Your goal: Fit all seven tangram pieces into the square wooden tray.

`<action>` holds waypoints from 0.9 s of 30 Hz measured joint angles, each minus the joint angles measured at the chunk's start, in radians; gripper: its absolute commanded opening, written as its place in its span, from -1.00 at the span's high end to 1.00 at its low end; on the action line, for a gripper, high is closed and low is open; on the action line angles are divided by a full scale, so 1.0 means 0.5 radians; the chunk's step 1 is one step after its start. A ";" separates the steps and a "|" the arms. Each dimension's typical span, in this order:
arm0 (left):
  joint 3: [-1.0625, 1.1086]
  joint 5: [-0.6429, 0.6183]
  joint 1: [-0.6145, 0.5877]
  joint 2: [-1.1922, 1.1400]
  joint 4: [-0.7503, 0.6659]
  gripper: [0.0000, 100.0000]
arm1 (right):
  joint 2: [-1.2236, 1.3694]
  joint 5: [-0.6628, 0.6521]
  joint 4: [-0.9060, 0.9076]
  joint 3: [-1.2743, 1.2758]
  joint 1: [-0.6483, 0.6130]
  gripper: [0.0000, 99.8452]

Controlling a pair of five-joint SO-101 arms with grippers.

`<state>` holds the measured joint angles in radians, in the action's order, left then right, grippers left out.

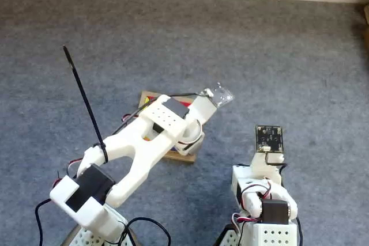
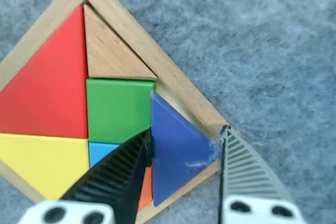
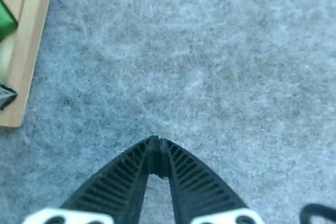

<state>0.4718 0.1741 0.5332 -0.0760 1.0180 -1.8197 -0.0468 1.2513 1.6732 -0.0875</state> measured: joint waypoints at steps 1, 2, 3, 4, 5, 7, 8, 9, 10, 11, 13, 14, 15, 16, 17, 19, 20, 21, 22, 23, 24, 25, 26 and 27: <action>0.000 0.000 0.000 0.000 0.000 0.67 | 0.000 0.000 0.000 0.000 0.000 0.99; 0.000 0.000 0.000 0.000 0.000 0.67 | 0.000 0.000 0.000 0.000 0.000 0.99; 0.000 0.000 -0.003 0.000 0.000 0.67 | 0.000 0.000 0.000 0.000 0.000 0.99; 0.000 0.000 -0.003 0.000 0.000 0.67 | 0.000 0.000 0.000 0.000 0.000 0.99; 0.000 0.000 -0.003 0.000 0.000 0.67 | 0.000 0.000 0.000 0.000 0.000 0.99; 0.000 0.000 -0.003 0.000 0.000 0.64 | 0.000 0.000 0.000 0.000 0.000 0.99; 0.000 0.000 -0.003 0.000 0.000 0.60 | 0.000 0.000 0.000 0.000 0.000 0.99; 0.000 0.000 -0.003 0.000 0.000 0.55 | 0.000 0.000 0.000 0.000 0.000 0.99; 0.000 0.000 -0.003 0.000 0.000 0.52 | 0.000 0.000 0.000 0.000 0.000 0.99; 0.000 0.000 -0.006 0.000 0.000 0.49 | 0.000 0.000 0.000 0.000 0.000 0.99; 0.000 0.000 -0.006 0.000 0.012 0.52 | 0.000 0.000 0.000 0.000 0.000 0.99; 0.000 0.000 -0.006 0.000 0.015 0.53 | 0.000 0.000 0.000 0.000 0.000 0.99; 0.000 0.000 -0.003 0.000 0.018 0.53 | 0.000 0.000 0.000 0.000 0.000 0.99; 0.000 -0.003 -0.003 0.000 0.021 0.53 | 0.000 0.000 0.000 0.000 0.000 0.99; 0.000 -0.003 -0.003 0.000 0.021 0.53 | 0.000 0.000 0.000 0.000 0.000 0.99; 0.000 -0.003 -0.006 0.000 0.025 0.54 | 0.000 0.000 0.000 0.000 0.000 0.99; 0.000 -0.003 -0.006 0.000 0.025 0.54 | 0.000 0.000 0.000 0.000 0.000 0.99; 0.000 -0.003 -0.006 0.000 0.025 0.54 | 0.000 0.000 0.000 0.000 0.000 0.99; 0.000 -0.003 -0.006 0.000 0.025 0.54 | 0.000 0.000 0.000 0.000 0.000 0.99; 0.000 -0.003 -0.006 0.000 0.025 0.54 | 0.000 0.000 0.000 0.000 0.000 0.99; 0.000 -0.003 -0.006 0.000 0.025 0.54 | 0.000 0.000 0.000 0.000 0.000 0.99; 0.000 -0.003 -0.006 0.006 0.025 0.54 | 0.000 0.000 0.000 0.000 0.000 0.99; 0.000 -0.003 -0.006 0.015 0.025 0.54 | 0.000 0.000 0.000 0.000 0.000 0.99; 0.000 -0.003 -0.006 0.021 0.025 0.54 | 0.000 0.000 0.000 0.000 0.000 0.99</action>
<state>0.4718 0.1726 0.5301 -0.0652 1.0303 -1.8197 -0.0468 1.2513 1.6732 -0.0875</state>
